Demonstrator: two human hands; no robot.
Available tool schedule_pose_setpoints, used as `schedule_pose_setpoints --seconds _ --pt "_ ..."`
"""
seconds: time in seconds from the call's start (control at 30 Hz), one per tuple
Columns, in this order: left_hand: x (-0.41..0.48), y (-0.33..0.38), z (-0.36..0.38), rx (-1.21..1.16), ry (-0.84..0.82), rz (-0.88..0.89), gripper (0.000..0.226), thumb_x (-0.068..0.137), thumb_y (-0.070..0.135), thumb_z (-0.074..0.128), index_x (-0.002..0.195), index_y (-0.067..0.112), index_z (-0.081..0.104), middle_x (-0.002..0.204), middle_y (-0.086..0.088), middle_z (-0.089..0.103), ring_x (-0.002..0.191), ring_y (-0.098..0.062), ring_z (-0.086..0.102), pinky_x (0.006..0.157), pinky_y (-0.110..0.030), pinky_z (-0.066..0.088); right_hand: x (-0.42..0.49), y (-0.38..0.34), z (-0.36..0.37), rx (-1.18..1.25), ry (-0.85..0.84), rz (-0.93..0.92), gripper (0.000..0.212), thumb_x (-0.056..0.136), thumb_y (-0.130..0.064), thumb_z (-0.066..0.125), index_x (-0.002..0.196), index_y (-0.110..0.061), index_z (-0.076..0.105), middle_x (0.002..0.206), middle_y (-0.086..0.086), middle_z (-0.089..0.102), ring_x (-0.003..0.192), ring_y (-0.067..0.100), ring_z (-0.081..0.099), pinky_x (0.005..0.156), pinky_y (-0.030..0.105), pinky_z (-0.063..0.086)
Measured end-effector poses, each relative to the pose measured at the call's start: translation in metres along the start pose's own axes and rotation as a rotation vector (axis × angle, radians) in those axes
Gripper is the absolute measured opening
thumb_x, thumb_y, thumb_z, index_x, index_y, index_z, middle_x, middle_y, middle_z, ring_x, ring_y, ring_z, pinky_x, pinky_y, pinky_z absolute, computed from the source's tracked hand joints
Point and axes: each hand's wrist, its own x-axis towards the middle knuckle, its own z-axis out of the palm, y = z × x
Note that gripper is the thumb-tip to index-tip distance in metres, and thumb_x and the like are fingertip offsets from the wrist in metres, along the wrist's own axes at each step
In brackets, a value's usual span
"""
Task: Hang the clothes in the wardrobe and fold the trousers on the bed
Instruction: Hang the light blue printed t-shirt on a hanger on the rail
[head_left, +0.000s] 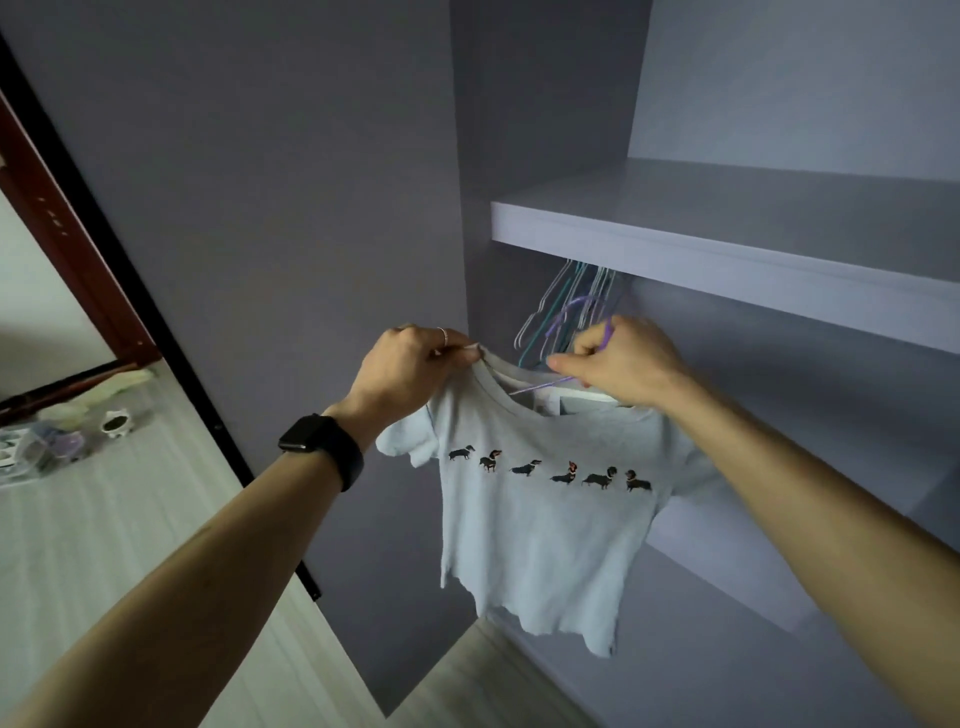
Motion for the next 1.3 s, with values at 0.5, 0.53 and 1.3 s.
schedule_pose_setpoints --seconds 0.5,0.53,1.3 --pt "-0.012 0.025 0.037 -0.070 -0.174 -0.005 0.019 0.090 0.047 0.070 0.105 0.037 0.077 0.102 0.016 0.074 0.103 -0.010 0.065 0.094 -0.035 0.052 -0.016 0.024 0.009 0.292 0.095 0.144 0.064 0.090 -0.069 0.057 0.044 -0.024 0.055 0.053 -0.007 0.067 0.059 0.005 0.068 0.055 0.023 0.042" --pt "-0.012 0.023 0.036 -0.043 -0.169 -0.020 0.017 0.090 0.046 0.070 0.102 0.037 0.077 0.102 0.015 0.074 0.102 -0.011 0.065 0.092 -0.036 0.052 -0.019 0.028 0.010 0.307 0.097 0.161 0.065 0.089 -0.069 0.057 0.045 -0.021 0.055 0.053 -0.008 0.067 0.057 0.004 0.067 0.053 0.022 0.041" --pt "0.000 0.081 0.114 0.181 -0.304 0.203 0.016 0.102 0.043 0.051 0.110 0.038 0.063 0.103 0.013 0.072 0.094 -0.023 0.068 0.079 -0.038 0.055 -0.145 0.159 0.009 0.162 0.119 0.158 0.005 0.092 -0.041 0.068 0.094 -0.044 0.064 0.080 -0.021 0.068 0.072 -0.002 0.061 0.076 0.033 0.054"
